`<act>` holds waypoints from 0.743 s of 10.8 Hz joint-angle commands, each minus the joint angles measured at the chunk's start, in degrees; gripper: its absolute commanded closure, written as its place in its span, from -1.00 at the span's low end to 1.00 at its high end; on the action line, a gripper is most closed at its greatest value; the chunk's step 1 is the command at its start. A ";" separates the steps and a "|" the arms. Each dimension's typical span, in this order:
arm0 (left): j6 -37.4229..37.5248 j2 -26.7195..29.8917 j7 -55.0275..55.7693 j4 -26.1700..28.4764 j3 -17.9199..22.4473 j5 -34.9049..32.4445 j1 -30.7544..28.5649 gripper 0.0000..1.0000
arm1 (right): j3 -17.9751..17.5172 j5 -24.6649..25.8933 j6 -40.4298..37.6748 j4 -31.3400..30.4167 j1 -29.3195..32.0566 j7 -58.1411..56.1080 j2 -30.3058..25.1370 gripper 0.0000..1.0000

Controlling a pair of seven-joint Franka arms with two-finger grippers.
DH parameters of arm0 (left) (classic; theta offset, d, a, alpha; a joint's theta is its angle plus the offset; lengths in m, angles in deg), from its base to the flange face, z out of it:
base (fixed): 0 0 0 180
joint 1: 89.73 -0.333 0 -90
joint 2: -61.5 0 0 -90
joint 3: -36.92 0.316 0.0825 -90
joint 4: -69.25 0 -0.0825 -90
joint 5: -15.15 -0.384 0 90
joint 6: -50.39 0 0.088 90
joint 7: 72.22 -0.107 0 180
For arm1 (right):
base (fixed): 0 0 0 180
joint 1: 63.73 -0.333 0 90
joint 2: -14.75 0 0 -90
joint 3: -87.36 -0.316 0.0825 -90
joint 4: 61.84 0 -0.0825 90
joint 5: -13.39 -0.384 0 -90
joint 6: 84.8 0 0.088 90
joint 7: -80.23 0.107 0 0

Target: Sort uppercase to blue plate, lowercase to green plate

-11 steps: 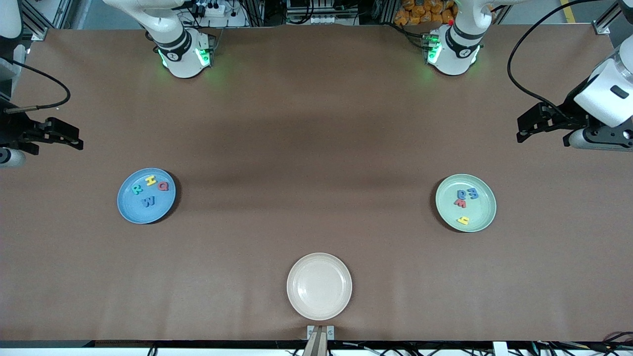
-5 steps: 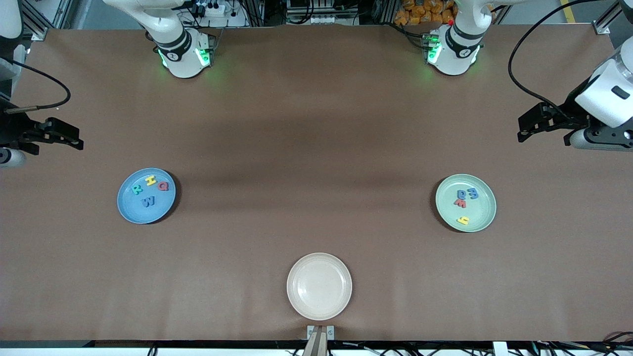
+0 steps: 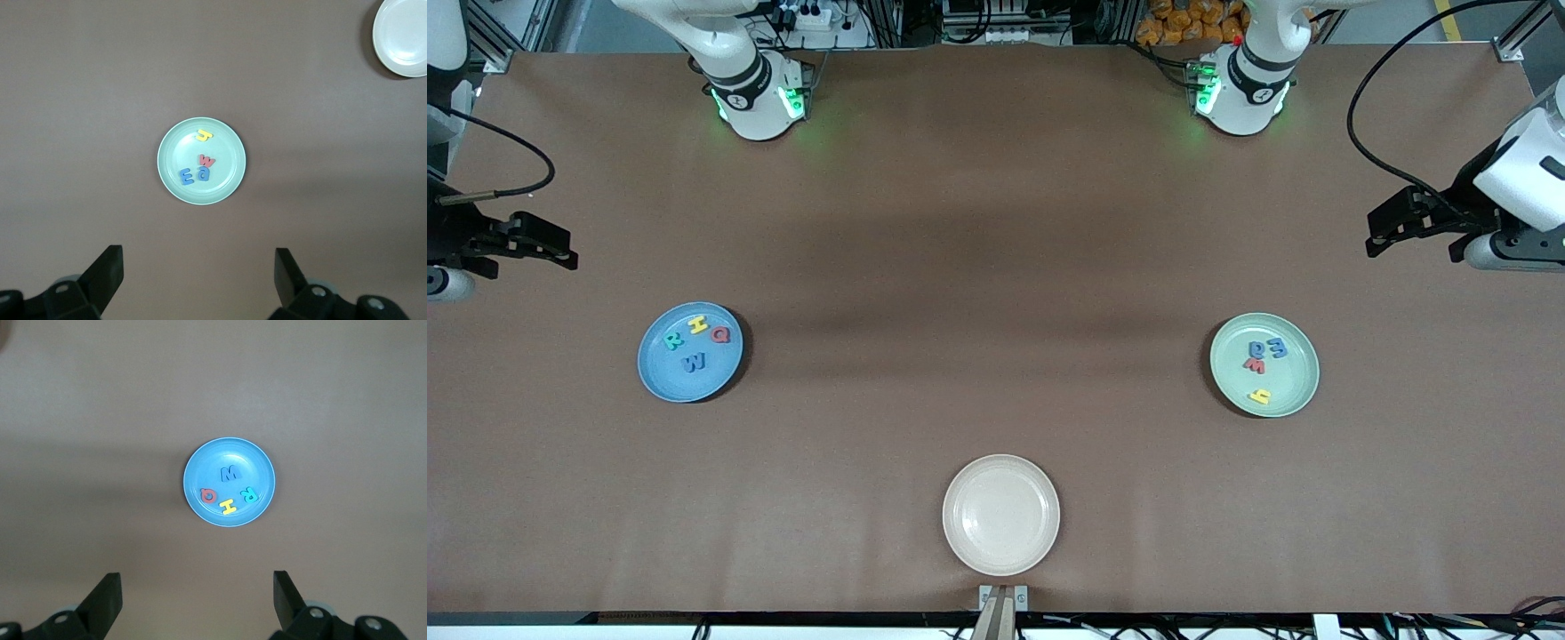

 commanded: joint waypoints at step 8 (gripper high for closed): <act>0.84 0.35 -1.15 -0.30 1.18 -0.93 -0.03 -1.00 | -0.93 0.78 -0.74 1.85 1.76 0.63 0.85 -1.00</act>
